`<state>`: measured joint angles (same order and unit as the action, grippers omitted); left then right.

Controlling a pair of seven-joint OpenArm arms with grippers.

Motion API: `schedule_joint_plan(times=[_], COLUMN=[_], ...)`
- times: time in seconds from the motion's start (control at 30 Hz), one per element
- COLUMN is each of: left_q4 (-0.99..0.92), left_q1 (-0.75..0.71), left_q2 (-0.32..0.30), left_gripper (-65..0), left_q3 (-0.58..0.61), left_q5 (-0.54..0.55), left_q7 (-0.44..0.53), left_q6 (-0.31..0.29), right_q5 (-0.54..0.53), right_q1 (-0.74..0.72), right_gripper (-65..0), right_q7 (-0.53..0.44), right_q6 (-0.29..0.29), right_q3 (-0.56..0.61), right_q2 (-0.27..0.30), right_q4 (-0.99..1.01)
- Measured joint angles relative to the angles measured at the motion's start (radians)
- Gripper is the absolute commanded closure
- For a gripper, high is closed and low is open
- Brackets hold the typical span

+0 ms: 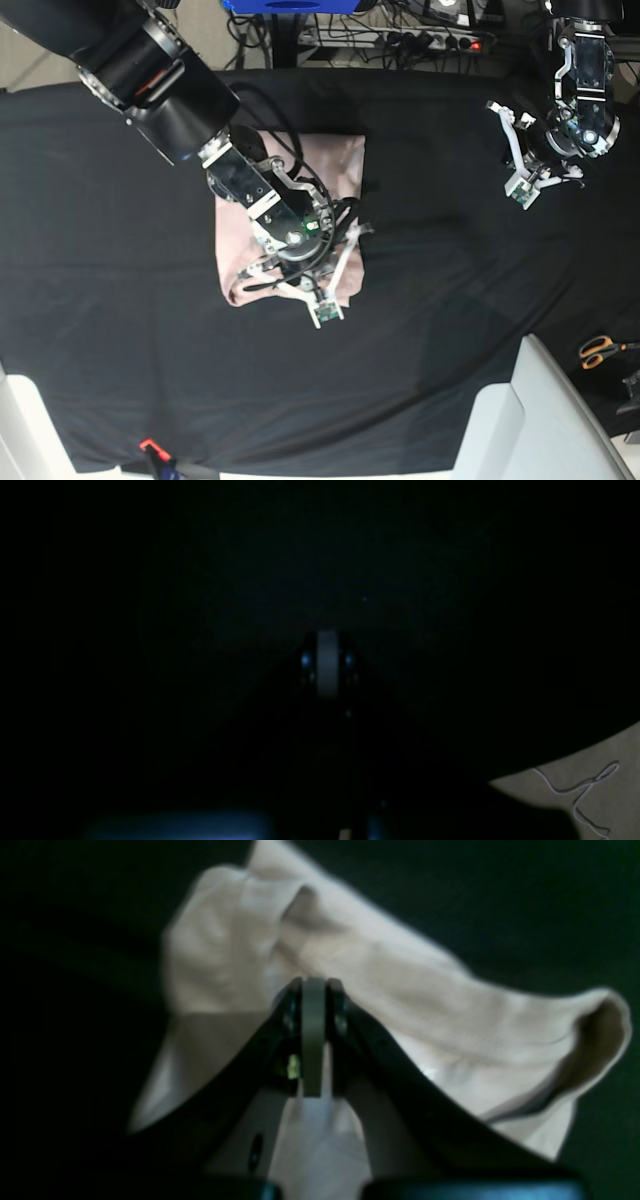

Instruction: Fold the T-shirt properly

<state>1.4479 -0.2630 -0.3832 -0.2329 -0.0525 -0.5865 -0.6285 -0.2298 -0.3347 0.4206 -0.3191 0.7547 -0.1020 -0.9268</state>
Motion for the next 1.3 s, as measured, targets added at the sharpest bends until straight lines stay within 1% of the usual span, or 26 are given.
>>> schedule_joint_plan(times=[0.07, 0.2, 0.27, 0.3, 0.4, 0.47, 0.53, 0.6, 0.63, 0.67, 0.7, 0.73, 0.77, 0.8, 0.83, 0.9, 0.97, 1.0, 1.03, 1.1, 1.17, 1.23, 1.3], left_q4=[0.0, 0.0, 0.0, 0.0, 0.0, 0.0, 0.0, 0.0, 0.0, 0.0, 0.0, 0.0, 0.002, 0.004, 0.009, 0.06, 0.141, 0.175, 0.207, 0.261, 0.294, 0.299, 0.285], left_q1=[0.0, 0.0, -0.001, -0.001, 0.0, -0.001, 0.0, 0.0, 0.0, 0.0, -0.001, -0.003, -0.004, -0.008, -0.017, -0.055, -0.112, -0.138, -0.167, -0.247, -0.339, -0.427, -0.504], left_q2=[0.001, 0.0, 0.001, 0.001, 0.001, 0.001, 0.001, 0.001, 0.002, 0.003, 0.002, 0.001, 0.001, 0.002, 0.004, 0.013, 0.041, 0.061, 0.082, 0.106, 0.122, 0.136, 0.15], left_gripper=[0.0, 0.0, 0.0, 0.0, 0.0, 0.0, 0.0, 0.0, 0.0, 0.0, 0.0, 0.0, 0.0, 0.0, 0.0, 0.0, 0.0, 0.0, 0.0, 0.0, 0.0, 0.0, 0.0], left_q3=[0.0, 0.0, 0.0, 0.0, 0.0, 0.0, 0.0, 0.0, 0.0, 0.0, 0.001, 0.0, -0.002, -0.005, -0.008, -0.014, -0.048, -0.07, -0.095, -0.138, -0.16, -0.159, -0.154], left_q5=[0.0, 0.0, 0.0, 0.0, 0.0, 0.0, 0.0, 0.0, 0.001, 0.0, 0.0, 0.0, 0.002, 0.003, 0.004, 0.0, 0.002, 0.004, 0.004, 0.012, 0.001, 0.0, 0.003], left_q7=[0.0, 0.0, 0.0, 0.0, 0.0, 0.0, -0.001, 0.0, 0.0, 0.0, 0.0, 0.0, 0.0, 0.0, 0.002, 0.002, 0.005, 0.024, 0.066, 0.157, 0.205, 0.229, 0.241], left_q6=[0.0, 0.0, 0.0, 0.0, 0.0, 0.0, 0.0, 0.0, 0.0, 0.0, 0.0, 0.0, 0.0, 0.0, 0.0, 0.002, 0.002, -0.001, 0.001, 0.0, 0.012, 0.006, -0.006], right_q5=[-0.003, -0.001, 0.0, 0.001, 0.001, 0.0, 0.002, 0.002, 0.005, 0.006, 0.002, 0.0, 0.002, 0.003, 0.004, 0.005, 0.005, 0.004, -0.002, 0.0, 0.005, 0.013, 0.008], right_q1=[-0.026, -0.063, -0.078, -0.084, -0.085, -0.075, -0.052, -0.021, 0.001, 0.017, 0.032, 0.048, 0.068, 0.098, 0.126, 0.204, 0.304, 0.353, 0.408, 0.533, 0.666, 0.801, 0.928], right_gripper=[-2.1, -2.1, -2.1, -2.0, -1.7, -1.7, -1.7, -1.5, -1.5, -1.5, -1.5, -1.5, -1.5, -1.5, -1.5, -1.5, -1.5, -1.5, -1.5, -1.5, -1.5, -1.5, -1.5], right_q7=[-0.048, -0.19, -0.242, -0.25, -0.249, -0.234, -0.232, -0.229, -0.218, -0.187, -0.138, -0.093, -0.048, -0.004, 0.018, 0.042, 0.044, 0.05, 0.048, 0.052, 0.051, 0.036, 0.038], right_q6=[0.001, 0.003, 0.006, 0.006, 0.004, -0.003, -0.013, -0.008, -0.008, -0.007, -0.02, -0.051, -0.104, -0.157, -0.188, -0.22, -0.229, -0.225, -0.219, -0.228, -0.229, -0.231, -0.222], right_q3=[0.0, -0.002, -0.002, -0.002, -0.002, -0.002, -0.002, 0.0, 0.003, 0.003, 0.002, -0.007, -0.025, -0.05, -0.077, -0.116, -0.147, -0.171, -0.197, -0.266, -0.342, -0.401, -0.438], right_q2=[0.002, 0.003, 0.002, 0.001, 0.002, 0.005, 0.011, 0.019, 0.029, 0.04, 0.053, 0.067, 0.085, 0.107, 0.132, 0.196, 0.26, 0.286, 0.309, 0.351, 0.391, 0.406, 0.402], right_q4=[0.082, 0.222, 0.273, 0.288, 0.283, 0.246, 0.167, 0.058, -0.011, -0.071, -0.13, -0.181, -0.23, -0.291, -0.344, -0.465, -0.58, -0.629, -0.676, -0.772, -0.884, -0.972, -1.012])
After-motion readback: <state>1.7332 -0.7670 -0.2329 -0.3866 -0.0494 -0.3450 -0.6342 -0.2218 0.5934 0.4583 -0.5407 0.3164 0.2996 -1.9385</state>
